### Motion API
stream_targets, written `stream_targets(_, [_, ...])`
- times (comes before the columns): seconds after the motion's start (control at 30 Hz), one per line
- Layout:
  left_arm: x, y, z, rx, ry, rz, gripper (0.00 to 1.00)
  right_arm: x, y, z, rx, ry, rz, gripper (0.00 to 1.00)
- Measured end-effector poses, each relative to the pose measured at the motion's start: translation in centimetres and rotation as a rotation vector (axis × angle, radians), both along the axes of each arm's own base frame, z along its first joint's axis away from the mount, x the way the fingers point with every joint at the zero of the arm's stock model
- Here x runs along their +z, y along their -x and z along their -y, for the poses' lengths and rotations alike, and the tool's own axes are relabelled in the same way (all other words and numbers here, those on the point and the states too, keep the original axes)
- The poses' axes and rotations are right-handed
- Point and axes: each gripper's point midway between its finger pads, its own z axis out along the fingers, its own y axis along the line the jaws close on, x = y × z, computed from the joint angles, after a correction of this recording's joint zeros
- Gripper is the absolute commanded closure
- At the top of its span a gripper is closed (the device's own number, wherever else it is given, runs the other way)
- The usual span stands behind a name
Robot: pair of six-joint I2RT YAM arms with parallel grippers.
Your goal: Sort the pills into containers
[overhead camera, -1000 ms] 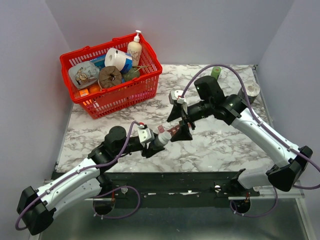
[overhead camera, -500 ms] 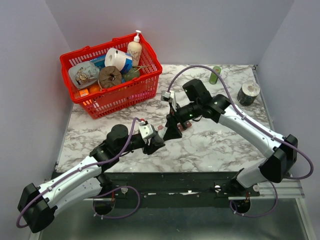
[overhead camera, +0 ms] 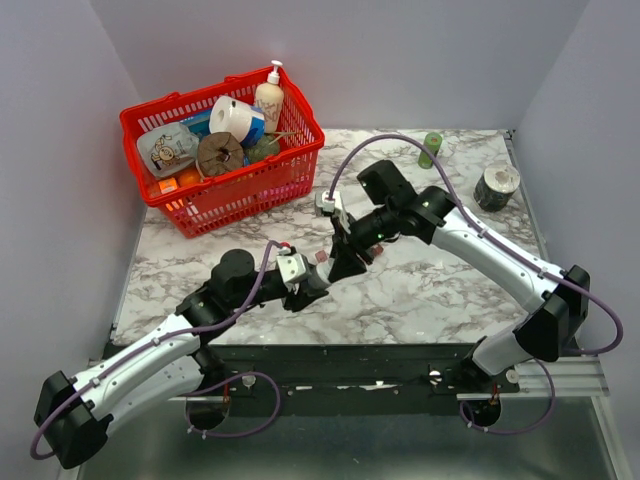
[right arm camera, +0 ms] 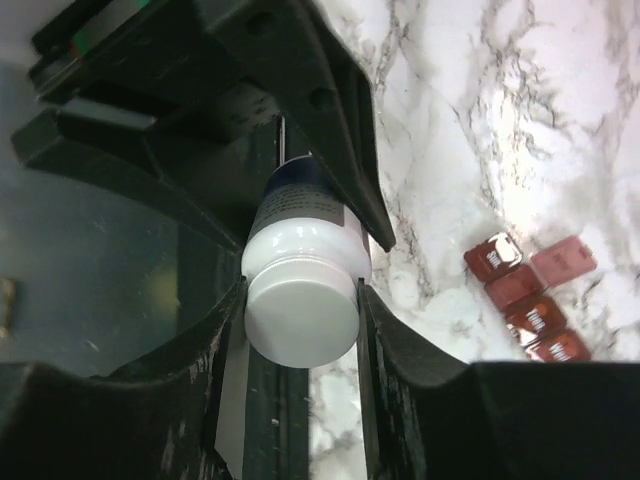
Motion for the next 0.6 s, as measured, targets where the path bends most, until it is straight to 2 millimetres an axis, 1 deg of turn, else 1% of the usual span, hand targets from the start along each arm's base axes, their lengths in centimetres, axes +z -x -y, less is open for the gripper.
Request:
stream_targets(0.07, [-0.2, 0.7, 0.0, -0.038, -0.015, 0.005, 1.00, -0.3, 0.8, 0.0, 0.101, -0.010, 0.086, 0.79])
stream_targets(0.2, [-1.1, 2.2, 0.0, -0.122, -0.051, -0.009, 1.00, -0.9, 2.3, 0.2, 0.329, -0.050, 0.322, 0.78])
stream_targets(0.27, [-1.1, 2.5, 0.0, -0.143, -0.063, -0.012, 1.00, -0.8, 2.5, 0.2, 0.405, -0.062, 0.402, 0.74])
stream_targets(0.3, [-1.1, 2.5, 0.0, -0.149, -0.070, -0.009, 1.00, -0.8, 2.4, 0.1, 0.436, -0.070, 0.442, 0.73])
stream_targets(0.43, [-1.1, 2.5, 0.0, -0.160, -0.076, 0.009, 1.00, -0.7, 2.5, 0.1, 0.533, -0.089, 0.536, 0.70])
stream_targets(0.6, [-1.1, 2.6, 0.0, -0.163, -0.074, 0.013, 1.00, -0.8, 2.6, 0.2, 0.605, -0.108, 0.605, 0.68])
